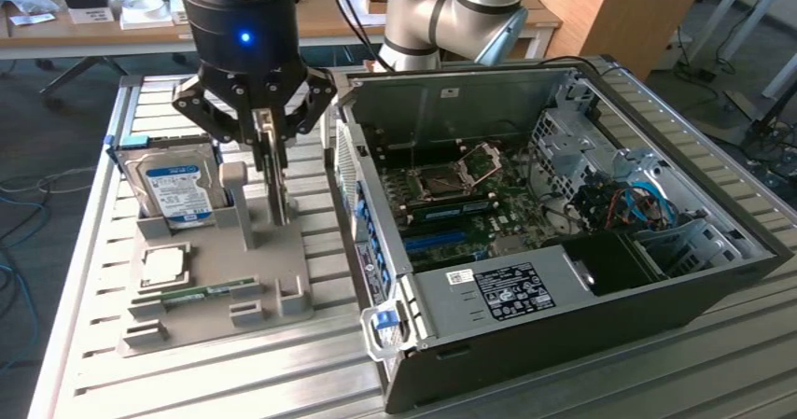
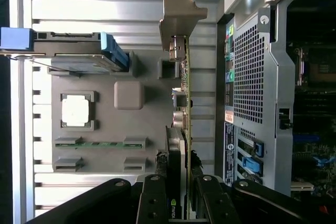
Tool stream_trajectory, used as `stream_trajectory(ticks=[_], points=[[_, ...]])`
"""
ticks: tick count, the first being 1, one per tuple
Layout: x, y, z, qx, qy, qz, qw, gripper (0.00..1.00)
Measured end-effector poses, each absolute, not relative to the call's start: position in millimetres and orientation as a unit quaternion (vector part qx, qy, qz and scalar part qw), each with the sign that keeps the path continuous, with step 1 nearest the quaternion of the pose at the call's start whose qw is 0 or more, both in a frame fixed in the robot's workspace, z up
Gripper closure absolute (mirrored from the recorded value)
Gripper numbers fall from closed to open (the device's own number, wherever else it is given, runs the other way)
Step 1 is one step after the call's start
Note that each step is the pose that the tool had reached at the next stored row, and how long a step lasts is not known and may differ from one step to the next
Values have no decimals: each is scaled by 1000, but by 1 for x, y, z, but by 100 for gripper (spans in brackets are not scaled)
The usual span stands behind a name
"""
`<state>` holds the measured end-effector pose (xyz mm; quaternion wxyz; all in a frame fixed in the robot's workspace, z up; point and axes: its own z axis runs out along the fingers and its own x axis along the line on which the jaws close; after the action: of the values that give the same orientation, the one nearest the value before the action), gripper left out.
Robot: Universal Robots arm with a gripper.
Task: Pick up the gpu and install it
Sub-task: 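Pick up the gpu and move the gpu toward the slot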
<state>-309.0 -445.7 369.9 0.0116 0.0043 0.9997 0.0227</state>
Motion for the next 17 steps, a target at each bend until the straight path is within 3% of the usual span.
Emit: stream_trajectory(ticks=[17], points=[[-308,-446,385,4,1000,23,12,73]])
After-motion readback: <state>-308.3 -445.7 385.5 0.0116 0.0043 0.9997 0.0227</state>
